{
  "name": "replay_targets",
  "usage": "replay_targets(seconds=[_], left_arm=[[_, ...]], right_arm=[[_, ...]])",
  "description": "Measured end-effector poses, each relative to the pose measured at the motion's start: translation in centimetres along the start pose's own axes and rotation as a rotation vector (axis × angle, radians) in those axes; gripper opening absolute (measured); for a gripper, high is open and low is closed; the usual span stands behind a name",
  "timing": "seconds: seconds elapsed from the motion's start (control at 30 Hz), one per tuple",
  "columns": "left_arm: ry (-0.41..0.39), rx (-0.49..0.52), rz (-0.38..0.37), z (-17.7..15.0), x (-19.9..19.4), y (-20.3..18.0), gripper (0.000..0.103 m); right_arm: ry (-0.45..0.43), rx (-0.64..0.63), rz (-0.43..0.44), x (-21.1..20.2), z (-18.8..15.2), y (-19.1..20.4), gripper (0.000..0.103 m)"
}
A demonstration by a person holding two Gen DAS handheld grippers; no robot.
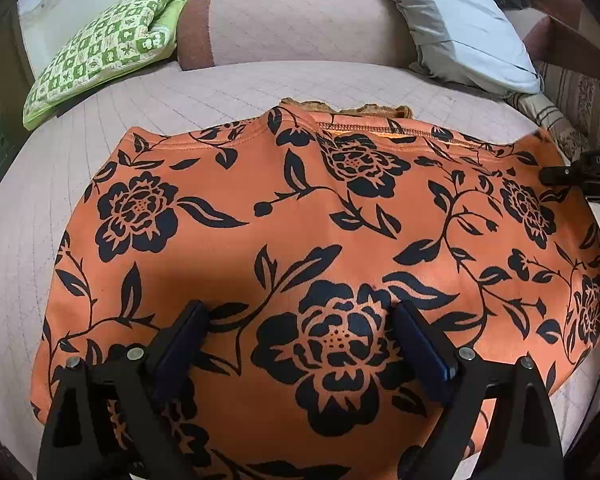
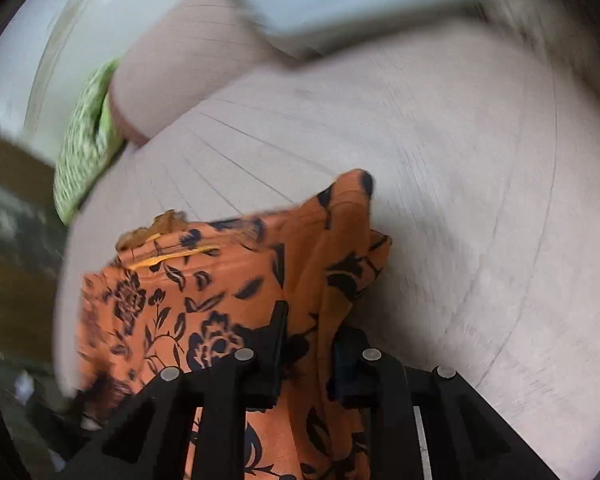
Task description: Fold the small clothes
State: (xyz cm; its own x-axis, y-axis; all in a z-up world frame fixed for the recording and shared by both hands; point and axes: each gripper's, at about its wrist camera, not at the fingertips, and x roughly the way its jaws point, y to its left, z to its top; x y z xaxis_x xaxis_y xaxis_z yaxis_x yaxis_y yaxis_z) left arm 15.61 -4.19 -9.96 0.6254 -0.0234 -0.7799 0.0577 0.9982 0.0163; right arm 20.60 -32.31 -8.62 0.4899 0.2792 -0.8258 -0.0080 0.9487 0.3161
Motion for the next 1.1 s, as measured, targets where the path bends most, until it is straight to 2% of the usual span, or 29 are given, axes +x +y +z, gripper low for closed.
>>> replay_targets(seconds=[0.07,0.13,0.2,0.23,0.27,0.33,0.4,0.43,0.53,0.57,0.63,0.67,0.7,0.83,0.93,1.0,1.1], left_arm=[[0.002,0.001,-0.002,0.0,0.1,-0.1,0.094],[0.000,0.003,-0.007,0.0,0.0,0.0,0.094],[-0.008,-0.012,-0.031,-0.1,-0.4,0.5,0.094],[-0.018,-0.026,-0.048,-0.1,-0.9,1.0,0.094],[-0.043,-0.051,-0.058,0.0,-1.7,1.8,0.094],[-0.107,-0.099,-0.040,0.0,-3.5,3.6,0.094],[-0.164,-0.155,0.002,-0.2,-5.3,6.7,0.094],[-0.168,-0.178,0.032,-0.4,-5.8,8.2,0.094],[-0.114,-0.258,0.096,-1.3,-5.9,12.8,0.094],[-0.077,-0.316,0.086,-1.8,-5.6,14.7,0.094],[-0.007,-0.415,0.017,-3.1,-5.1,17.3,0.092],[0.020,-0.455,-0.030,-4.0,-4.9,18.3,0.087],[0.035,-0.473,-0.044,-4.5,-4.9,18.7,0.080],[0.075,-0.512,-0.120,-5.8,-4.8,19.0,0.073],[0.095,-0.519,-0.136,-6.2,-5.1,19.0,0.056],[0.098,-0.483,-0.102,-6.1,-5.3,18.5,0.027],[0.131,-0.458,-0.088,-5.3,-4.6,18.5,0.017]], right_arm=[[0.060,0.020,-0.120,2.4,-0.5,-1.5,0.018],[0.022,0.083,-0.087,1.8,-0.7,-2.2,0.025],[-0.017,0.082,-0.082,-0.1,-0.9,-1.4,0.046],[-0.032,0.069,-0.098,-1.1,-1.1,-0.9,0.077],[-0.085,0.052,-0.140,-2.9,-1.5,0.0,0.079],[-0.156,-0.003,-0.198,-5.5,-2.6,1.8,0.079],[-0.205,-0.057,-0.193,-7.5,-4.2,3.9,0.079],[-0.221,-0.088,-0.172,-8.3,-5.4,5.0,0.079],[-0.224,-0.144,-0.120,-9.3,-9.2,7.2,0.079],[-0.222,-0.156,-0.102,-9.2,-10.5,7.9,0.079],[-0.220,-0.168,-0.082,-8.9,-12.6,8.7,0.079],[-0.209,-0.173,-0.072,-8.5,-13.8,8.9,0.079],[-0.195,-0.182,-0.069,-7.8,-14.7,9.3,0.079],[-0.158,-0.173,-0.061,-5.5,-16.8,8.8,0.079],[-0.155,-0.136,-0.034,-4.4,-17.4,7.9,0.079],[-0.157,-0.124,-0.019,-4.3,-17.5,7.6,0.079],[-0.157,-0.106,0.005,-4.3,-17.4,7.2,0.079]])
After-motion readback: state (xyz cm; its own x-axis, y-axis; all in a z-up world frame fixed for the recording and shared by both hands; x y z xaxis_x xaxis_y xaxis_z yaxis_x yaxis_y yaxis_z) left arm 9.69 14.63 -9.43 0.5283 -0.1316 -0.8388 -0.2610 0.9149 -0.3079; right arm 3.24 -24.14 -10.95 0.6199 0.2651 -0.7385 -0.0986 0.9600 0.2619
